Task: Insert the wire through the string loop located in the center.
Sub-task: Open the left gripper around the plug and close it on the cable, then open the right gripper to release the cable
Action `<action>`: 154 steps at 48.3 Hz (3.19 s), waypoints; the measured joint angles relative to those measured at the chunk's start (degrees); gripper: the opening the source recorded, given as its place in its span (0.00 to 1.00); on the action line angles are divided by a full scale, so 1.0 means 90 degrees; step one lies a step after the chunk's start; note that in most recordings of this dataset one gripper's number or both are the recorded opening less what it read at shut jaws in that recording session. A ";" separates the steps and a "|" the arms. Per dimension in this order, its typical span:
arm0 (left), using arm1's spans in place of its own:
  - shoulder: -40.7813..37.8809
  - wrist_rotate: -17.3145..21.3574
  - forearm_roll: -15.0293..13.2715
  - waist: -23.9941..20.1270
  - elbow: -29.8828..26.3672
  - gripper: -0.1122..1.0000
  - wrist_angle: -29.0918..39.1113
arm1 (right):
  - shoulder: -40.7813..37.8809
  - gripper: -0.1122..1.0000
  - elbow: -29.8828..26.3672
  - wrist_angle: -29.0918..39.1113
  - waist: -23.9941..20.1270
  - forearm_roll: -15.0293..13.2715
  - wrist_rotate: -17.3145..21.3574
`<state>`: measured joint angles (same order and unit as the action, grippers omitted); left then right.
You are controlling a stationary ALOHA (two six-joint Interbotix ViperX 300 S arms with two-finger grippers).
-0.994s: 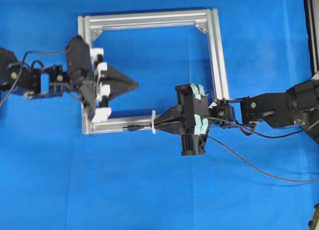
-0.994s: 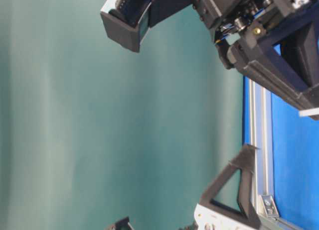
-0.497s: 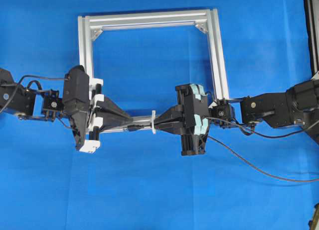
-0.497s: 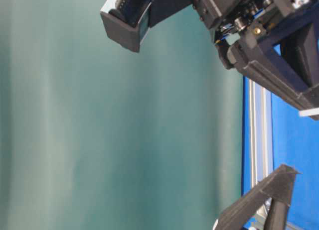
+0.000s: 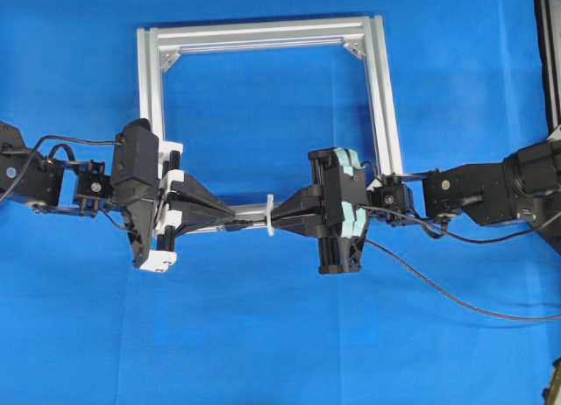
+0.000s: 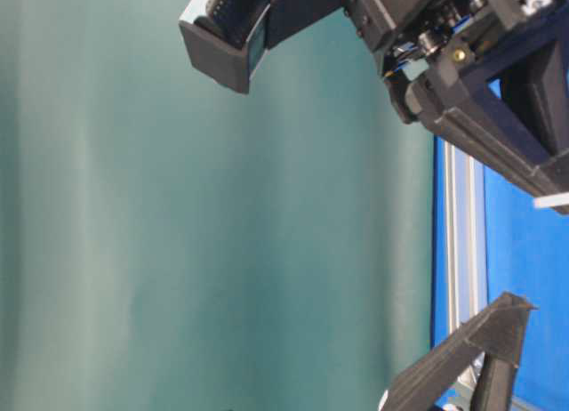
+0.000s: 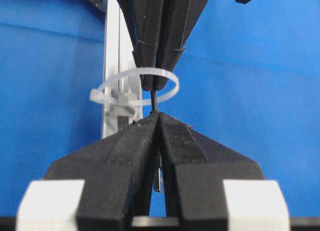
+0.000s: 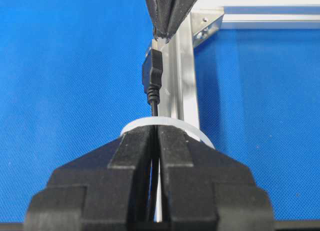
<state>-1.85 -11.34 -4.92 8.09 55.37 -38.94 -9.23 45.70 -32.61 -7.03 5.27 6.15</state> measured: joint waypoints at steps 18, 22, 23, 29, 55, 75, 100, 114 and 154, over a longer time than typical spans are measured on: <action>0.0000 -0.0010 0.0000 0.0010 -0.0049 0.94 0.0088 | 0.0000 0.07 0.0000 0.0010 0.0000 0.0000 0.0000; 0.0000 -0.0010 -0.0010 0.0010 -0.0059 0.93 0.0146 | 0.0000 0.07 0.0000 0.0010 0.0000 -0.0010 0.0000; 0.0000 -0.0010 -0.0010 0.0010 -0.0068 0.93 0.0166 | 0.0000 0.07 0.0000 0.0010 0.0000 -0.0010 0.0000; -0.0010 -0.0010 -0.0010 0.0010 -0.0127 0.93 0.0234 | 0.0000 0.07 0.0000 0.0010 0.0000 -0.0010 0.0000; -0.0850 -0.0010 -0.0010 0.0010 -0.0518 0.93 0.0430 | 0.0000 0.07 0.0000 0.0039 0.0000 0.0000 0.0010; -0.0850 -0.0020 -0.0010 0.0010 -0.0518 0.92 0.0420 | 0.0000 0.07 0.0000 0.0078 0.0000 -0.0010 0.0000; -0.0850 -0.0010 -0.0010 0.0010 -0.0518 0.92 0.0420 | 0.0000 0.07 0.0000 0.0078 0.0000 -0.0010 0.0000; -0.0850 0.0010 0.0000 0.0010 -0.0518 0.62 0.0410 | 0.0000 0.07 0.0000 0.0078 0.0000 0.0000 0.0000; -0.0840 0.0176 0.0000 0.0020 -0.0488 0.17 0.0391 | 0.0000 0.44 0.0000 0.0205 -0.0010 -0.0059 0.0010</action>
<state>-9.40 -9.76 -4.92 8.26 50.98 -35.42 -9.23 45.70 -30.76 -7.12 4.75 6.24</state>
